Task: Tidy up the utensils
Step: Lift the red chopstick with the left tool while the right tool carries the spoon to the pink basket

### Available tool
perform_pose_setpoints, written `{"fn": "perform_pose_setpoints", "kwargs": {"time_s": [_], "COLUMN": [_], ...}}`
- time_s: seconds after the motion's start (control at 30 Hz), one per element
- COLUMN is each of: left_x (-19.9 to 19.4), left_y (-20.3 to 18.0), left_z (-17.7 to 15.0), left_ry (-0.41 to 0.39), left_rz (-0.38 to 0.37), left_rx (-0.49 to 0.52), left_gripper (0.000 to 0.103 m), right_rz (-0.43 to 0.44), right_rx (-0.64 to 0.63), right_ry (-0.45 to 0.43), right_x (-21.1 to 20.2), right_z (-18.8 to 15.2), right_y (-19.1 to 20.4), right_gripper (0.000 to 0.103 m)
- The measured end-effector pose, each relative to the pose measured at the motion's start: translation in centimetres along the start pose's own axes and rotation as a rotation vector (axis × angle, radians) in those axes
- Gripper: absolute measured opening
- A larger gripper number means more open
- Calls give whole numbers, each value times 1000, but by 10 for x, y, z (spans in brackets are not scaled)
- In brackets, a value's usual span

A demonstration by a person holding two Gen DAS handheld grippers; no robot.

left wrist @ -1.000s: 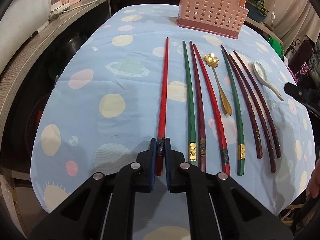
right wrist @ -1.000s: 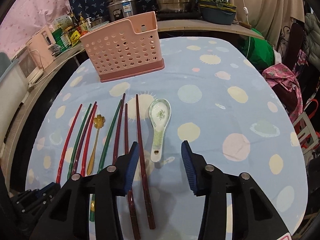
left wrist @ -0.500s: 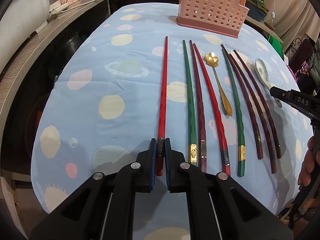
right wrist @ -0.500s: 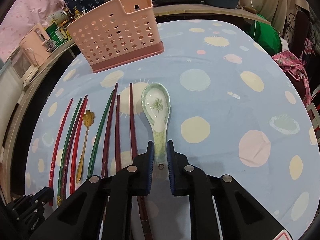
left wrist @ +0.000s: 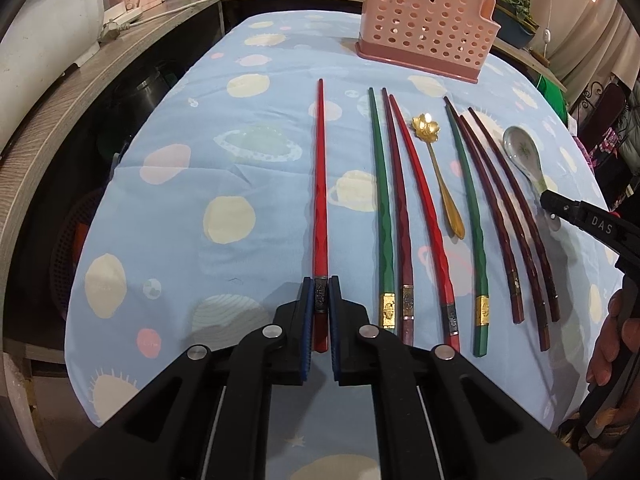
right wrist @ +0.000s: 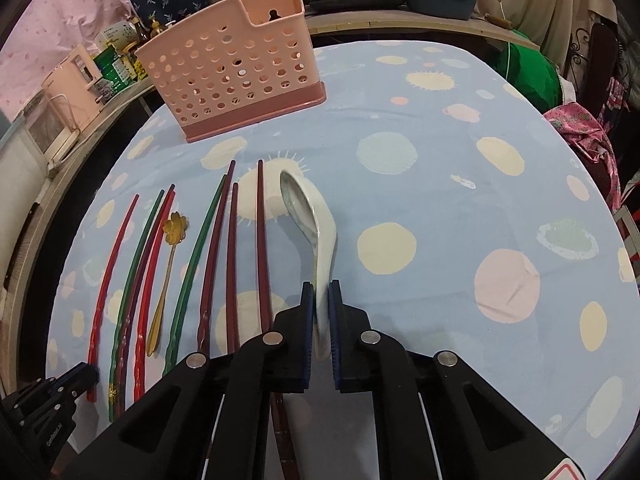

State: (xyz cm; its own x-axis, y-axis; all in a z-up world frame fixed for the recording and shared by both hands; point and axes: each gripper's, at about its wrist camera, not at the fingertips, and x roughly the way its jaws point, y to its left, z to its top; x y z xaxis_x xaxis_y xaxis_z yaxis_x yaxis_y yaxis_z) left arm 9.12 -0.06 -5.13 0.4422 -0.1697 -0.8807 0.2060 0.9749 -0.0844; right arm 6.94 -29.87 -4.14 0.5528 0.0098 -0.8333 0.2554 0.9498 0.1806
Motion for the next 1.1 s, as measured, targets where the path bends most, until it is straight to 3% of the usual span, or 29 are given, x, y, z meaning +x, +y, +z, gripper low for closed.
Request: {"fn": "perform_pose_setpoints", "kwargs": {"time_s": [0.33, 0.6, 0.87, 0.97, 1.1], "left_x": [-48, -88, -111, -109, -111], "left_y": [10, 12, 5, 2, 9], "left_z": [29, 82, 141, 148, 143], "left_ry": [-117, -243, -357, -378, -389], "left_rz": [-23, -25, -8, -1, -36], "left_rx": [-41, -47, -37, -30, -52], "left_gripper": [7, 7, 7, 7, 7], "right_rz": [3, 16, 36, 34, 38], "right_rx": [5, -9, -22, -20, -22], "right_ry": [-94, -144, -240, -263, -256], "right_x": [-54, -75, -95, -97, -94], "right_z": [20, 48, 97, 110, 105], "right_y": [-2, 2, 14, 16, 18], "right_gripper": [6, 6, 6, 6, 6]}}
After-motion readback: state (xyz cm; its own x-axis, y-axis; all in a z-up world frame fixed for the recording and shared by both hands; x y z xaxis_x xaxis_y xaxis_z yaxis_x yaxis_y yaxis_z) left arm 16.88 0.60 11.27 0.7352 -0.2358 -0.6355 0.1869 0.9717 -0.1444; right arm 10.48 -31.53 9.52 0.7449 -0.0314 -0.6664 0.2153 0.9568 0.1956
